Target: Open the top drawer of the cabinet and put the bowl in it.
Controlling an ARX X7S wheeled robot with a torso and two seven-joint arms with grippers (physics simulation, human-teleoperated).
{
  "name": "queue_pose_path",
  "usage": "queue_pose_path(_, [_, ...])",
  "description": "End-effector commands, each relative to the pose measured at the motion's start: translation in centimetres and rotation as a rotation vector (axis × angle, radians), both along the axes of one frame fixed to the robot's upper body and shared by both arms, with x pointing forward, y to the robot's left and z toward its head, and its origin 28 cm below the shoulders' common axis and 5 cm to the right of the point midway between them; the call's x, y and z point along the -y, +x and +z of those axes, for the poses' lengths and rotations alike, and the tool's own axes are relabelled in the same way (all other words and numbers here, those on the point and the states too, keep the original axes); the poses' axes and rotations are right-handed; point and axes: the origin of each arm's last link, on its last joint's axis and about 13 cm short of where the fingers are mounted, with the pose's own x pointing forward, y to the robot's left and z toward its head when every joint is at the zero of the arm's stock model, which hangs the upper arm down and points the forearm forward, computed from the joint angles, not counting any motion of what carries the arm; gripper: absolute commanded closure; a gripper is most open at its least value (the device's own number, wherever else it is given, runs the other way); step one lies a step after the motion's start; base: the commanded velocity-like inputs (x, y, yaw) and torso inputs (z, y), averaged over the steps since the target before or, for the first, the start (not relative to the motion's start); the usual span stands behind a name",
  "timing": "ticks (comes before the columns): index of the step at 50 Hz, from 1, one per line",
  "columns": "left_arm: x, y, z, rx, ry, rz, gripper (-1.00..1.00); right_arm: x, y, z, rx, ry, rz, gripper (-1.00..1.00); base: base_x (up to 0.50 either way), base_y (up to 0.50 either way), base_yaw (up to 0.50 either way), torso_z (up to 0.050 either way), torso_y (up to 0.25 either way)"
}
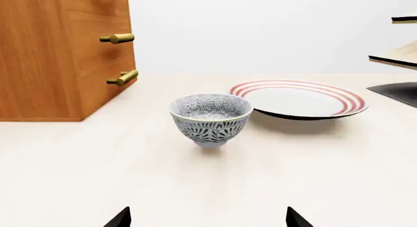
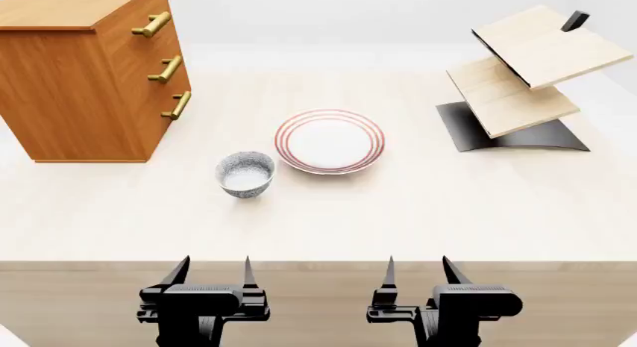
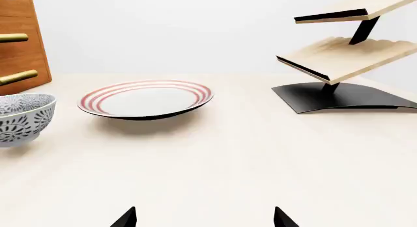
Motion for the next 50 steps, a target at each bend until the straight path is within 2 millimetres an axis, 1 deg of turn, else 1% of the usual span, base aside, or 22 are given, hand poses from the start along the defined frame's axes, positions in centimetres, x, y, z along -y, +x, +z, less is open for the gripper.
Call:
queue_pose_path(1, [-0.01,0.03,0.00,-0.001,-0.002,0.000,-1.00,-0.05,-0.03,0.00,0.002,-0.004,-0.002,-1.00,0.00,0.00,0.00,0.000,0.000])
queue_pose_path(7, [-0.03,0.08,0.00,-0.010,-0.010,0.001,-1.00,-0.18,0.01,-0.19,-0.013,-0.024,-0.013,-1.00,0.00,0.02,0.00,0.000,0.000])
queue_pose_path(13, [0.01,0.11,-0.14,-0.018,-0.011,-0.001,-1.00,-0.32,-0.02,-0.23,-0.018,-0.039,-0.026,-1.00,0.00,0.50,0.00,0.000,0.000])
queue_pose_path(50, [-0.02,0.18,-0.11,-0.029,-0.023,-0.002,-1.00,-0.32,-0.35,-0.06,-0.013,-0.010,-0.011,-1.00,0.00,0.50,0.00,0.000,0.000])
